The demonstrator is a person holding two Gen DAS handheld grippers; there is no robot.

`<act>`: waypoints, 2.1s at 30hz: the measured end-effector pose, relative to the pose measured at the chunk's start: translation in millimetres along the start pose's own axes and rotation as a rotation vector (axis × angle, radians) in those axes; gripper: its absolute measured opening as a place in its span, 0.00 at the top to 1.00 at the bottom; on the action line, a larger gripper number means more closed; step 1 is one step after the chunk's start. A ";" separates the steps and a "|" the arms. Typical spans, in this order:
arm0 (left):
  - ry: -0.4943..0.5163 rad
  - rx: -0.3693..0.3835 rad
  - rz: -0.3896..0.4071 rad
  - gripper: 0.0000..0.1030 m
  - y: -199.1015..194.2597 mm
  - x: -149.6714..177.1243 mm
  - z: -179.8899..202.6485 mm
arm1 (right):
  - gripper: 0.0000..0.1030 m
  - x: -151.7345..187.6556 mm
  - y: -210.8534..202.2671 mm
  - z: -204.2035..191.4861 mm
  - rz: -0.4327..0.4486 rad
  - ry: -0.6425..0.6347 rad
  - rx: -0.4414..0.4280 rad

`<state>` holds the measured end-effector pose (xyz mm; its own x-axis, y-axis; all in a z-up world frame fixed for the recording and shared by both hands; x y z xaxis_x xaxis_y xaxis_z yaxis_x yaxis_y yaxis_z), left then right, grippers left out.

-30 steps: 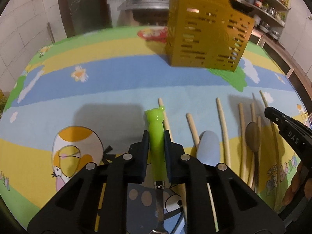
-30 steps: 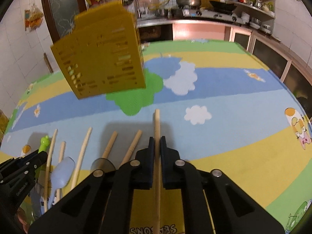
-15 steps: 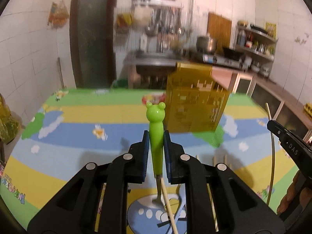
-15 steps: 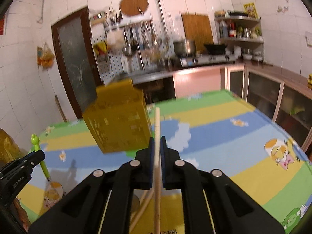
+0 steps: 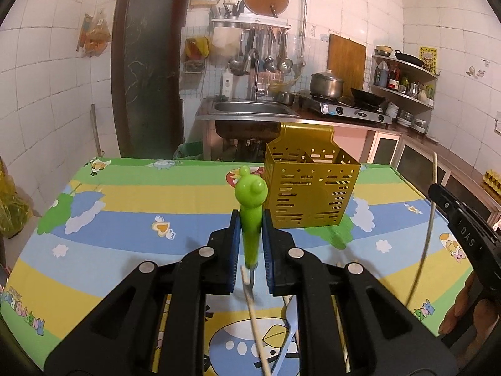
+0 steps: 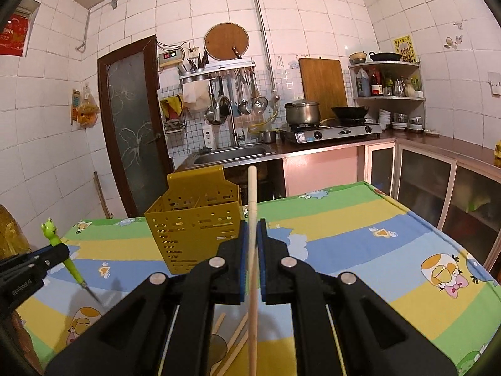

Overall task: Organize utensils
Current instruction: 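Carry the fork and chopstick over the yellow holder and lower them in, then open both tools to release the fork and chopstick into the holder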

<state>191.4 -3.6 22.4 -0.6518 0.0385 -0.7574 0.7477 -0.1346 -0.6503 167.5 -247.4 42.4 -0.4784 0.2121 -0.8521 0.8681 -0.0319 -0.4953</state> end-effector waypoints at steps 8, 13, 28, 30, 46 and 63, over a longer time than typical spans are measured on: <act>0.040 0.013 0.038 0.88 -14.1 -14.4 6.2 | 0.94 -10.4 -2.3 -2.9 0.022 -0.043 0.016; 0.055 0.036 0.084 0.88 -24.9 -49.7 13.0 | 0.94 -45.4 -6.9 -4.1 0.071 -0.035 -0.007; 0.054 0.104 0.193 0.88 15.1 -201.1 52.2 | 0.94 -195.1 48.3 -51.1 0.203 -0.039 -0.033; 0.054 0.102 0.176 0.88 35.5 -202.6 56.2 | 0.94 -197.2 68.4 -54.7 0.191 -0.036 -0.032; -0.019 0.081 0.005 0.87 134.1 -151.5 30.8 | 0.91 -120.3 168.7 -26.7 -0.071 -0.027 0.040; -0.111 -0.004 0.022 0.05 23.3 -95.0 -36.7 | 0.24 -83.7 57.4 1.5 -0.153 -0.052 0.101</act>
<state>275.4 26.0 77.1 -0.6450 -0.0741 -0.7606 0.7624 -0.1300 -0.6339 257.2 -268.4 85.0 -0.6126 0.1711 -0.7716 0.7680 -0.1018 -0.6323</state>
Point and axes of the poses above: each gripper's, at about its wrist camera, not at the fingertips, and y roughly the way its jaws point, z to its right, x to its underside, the point moved 8 cm from there along y, roughly the way its jaws point, and after that the axes turned 12 degrees about -z, right-handed, at the moved point
